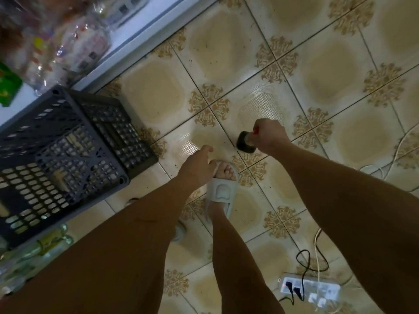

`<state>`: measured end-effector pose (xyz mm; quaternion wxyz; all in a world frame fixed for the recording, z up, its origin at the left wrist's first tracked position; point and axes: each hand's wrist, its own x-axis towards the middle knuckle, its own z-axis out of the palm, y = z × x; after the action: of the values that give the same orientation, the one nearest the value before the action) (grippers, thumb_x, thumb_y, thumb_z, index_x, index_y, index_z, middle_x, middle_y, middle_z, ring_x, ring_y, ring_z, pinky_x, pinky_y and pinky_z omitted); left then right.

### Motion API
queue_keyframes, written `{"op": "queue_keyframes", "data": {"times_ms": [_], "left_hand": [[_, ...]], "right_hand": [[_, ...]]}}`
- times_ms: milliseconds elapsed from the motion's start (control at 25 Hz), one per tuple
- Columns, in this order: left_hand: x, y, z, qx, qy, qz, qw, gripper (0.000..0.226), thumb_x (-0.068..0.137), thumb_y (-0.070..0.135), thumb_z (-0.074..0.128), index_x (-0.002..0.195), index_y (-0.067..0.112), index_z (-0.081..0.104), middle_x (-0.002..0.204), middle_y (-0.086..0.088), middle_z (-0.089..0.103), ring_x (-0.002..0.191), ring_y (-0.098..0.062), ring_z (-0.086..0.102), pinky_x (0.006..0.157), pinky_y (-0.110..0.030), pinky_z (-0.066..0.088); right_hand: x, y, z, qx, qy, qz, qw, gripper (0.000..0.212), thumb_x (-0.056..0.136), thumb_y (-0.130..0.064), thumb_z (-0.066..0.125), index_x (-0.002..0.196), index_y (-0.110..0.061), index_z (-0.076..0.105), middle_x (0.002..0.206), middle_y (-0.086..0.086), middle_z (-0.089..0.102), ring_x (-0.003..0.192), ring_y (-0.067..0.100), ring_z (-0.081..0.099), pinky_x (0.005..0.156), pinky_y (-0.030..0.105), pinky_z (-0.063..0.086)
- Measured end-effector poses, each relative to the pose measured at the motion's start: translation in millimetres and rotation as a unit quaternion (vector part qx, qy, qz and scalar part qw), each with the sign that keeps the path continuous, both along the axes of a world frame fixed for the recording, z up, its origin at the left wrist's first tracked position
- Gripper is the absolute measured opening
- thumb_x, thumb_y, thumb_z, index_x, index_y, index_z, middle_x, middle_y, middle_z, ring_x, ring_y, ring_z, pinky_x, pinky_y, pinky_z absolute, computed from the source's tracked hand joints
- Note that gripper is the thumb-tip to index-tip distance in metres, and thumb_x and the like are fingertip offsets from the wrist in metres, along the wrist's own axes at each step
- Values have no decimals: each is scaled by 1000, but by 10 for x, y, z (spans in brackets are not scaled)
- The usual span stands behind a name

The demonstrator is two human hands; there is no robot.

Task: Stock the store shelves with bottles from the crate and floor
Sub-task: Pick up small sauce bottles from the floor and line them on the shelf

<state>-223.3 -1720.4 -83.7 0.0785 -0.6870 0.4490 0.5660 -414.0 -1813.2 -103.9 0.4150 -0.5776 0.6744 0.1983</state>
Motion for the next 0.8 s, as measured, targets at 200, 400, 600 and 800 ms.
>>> {"op": "queue_keyframes", "data": {"times_ms": [200, 400, 600, 800], "left_hand": [[127, -218, 513, -5, 56, 45, 997, 53, 93, 22, 63, 140, 16, 40, 136, -12, 50, 119, -27, 52, 85, -26, 38], [316, -286, 872, -17, 159, 106, 981, 76, 77, 19, 82, 140, 20, 40, 132, -7, 51, 116, -22, 53, 92, -33, 45], [646, -51, 1023, -30, 197, 161, 967, 50, 67, 27, 88, 107, 18, 60, 102, -3, 70, 101, -21, 66, 96, -41, 52], [1103, 120, 1650, -45, 194, 155, 968, 42, 68, 33, 87, 98, 21, 62, 99, -2, 71, 96, -20, 66, 88, -38, 53]], "right_hand": [[428, -604, 841, 77, -45, 85, 992, 23, 79, -20, 67, 83, 2, 70, 70, 15, 68, 57, 25, 61, 55, 34, 55], [1005, -958, 1586, 223, -95, 107, 964, 14, 77, -17, 71, 77, -5, 64, 59, 7, 53, 42, 14, 39, 38, 20, 30], [1614, -866, 1997, 262, -106, 162, 945, 21, 79, -24, 75, 81, -6, 64, 61, 5, 53, 46, 12, 37, 38, 20, 29], [2114, -571, 2705, 190, -110, 203, 954, 22, 74, -26, 71, 75, -5, 63, 62, 8, 51, 46, 17, 36, 41, 21, 29]]}}
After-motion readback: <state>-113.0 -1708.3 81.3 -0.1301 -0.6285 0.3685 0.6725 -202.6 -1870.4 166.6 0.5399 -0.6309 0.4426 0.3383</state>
